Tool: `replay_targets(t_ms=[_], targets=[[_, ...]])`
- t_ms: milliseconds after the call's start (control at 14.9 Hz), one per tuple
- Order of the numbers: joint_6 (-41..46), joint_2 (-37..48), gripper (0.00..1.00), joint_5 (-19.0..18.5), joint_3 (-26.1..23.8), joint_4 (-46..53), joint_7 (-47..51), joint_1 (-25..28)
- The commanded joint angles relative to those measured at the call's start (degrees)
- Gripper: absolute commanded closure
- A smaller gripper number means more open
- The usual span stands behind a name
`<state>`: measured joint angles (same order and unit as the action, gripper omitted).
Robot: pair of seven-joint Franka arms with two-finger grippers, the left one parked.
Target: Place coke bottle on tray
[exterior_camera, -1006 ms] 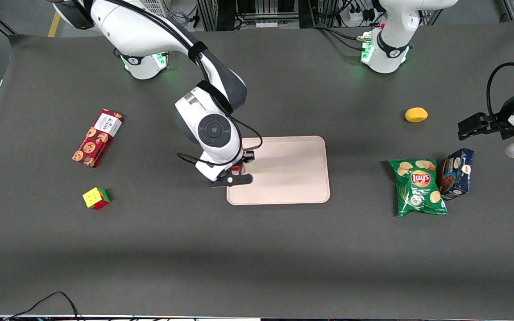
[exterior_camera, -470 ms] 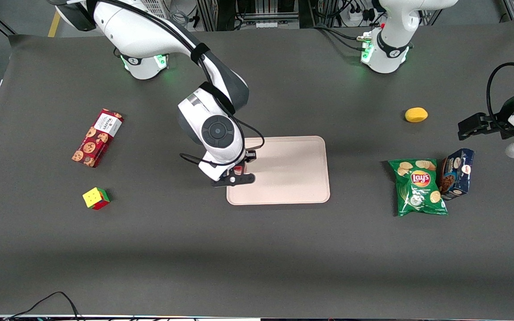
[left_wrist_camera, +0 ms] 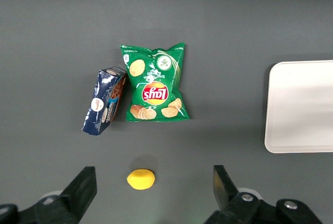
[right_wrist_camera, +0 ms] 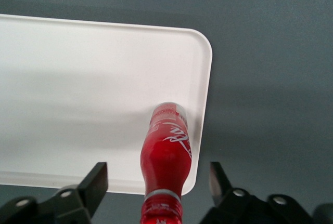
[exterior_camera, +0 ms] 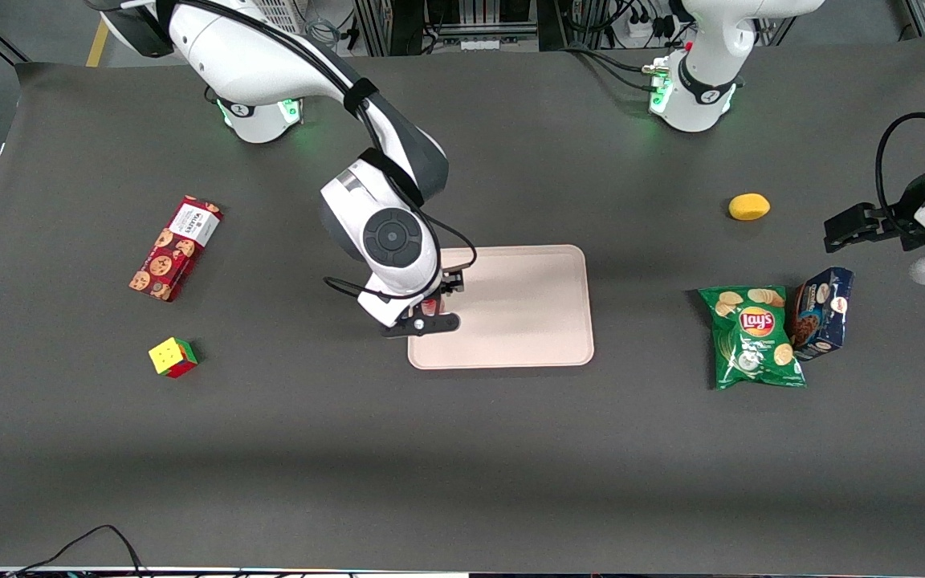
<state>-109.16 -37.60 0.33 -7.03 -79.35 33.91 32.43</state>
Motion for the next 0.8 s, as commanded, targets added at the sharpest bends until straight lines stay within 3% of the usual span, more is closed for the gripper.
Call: replay_targets(t_ms=[0,335,604,738], targets=[[0.3,-0.8,0.0,-0.6,-0.1,1.7,0.4,0.3],[0.6,1.8,0.0,-0.5,0.1,1.7,-1.7,-0.8],[5.4,12.2,0.0,-0.5,0.9,0.0,-7.7,-2.4],[5.7,19.6,0.0,-0.6,1.6,-5.3,-7.9,-2.6]])
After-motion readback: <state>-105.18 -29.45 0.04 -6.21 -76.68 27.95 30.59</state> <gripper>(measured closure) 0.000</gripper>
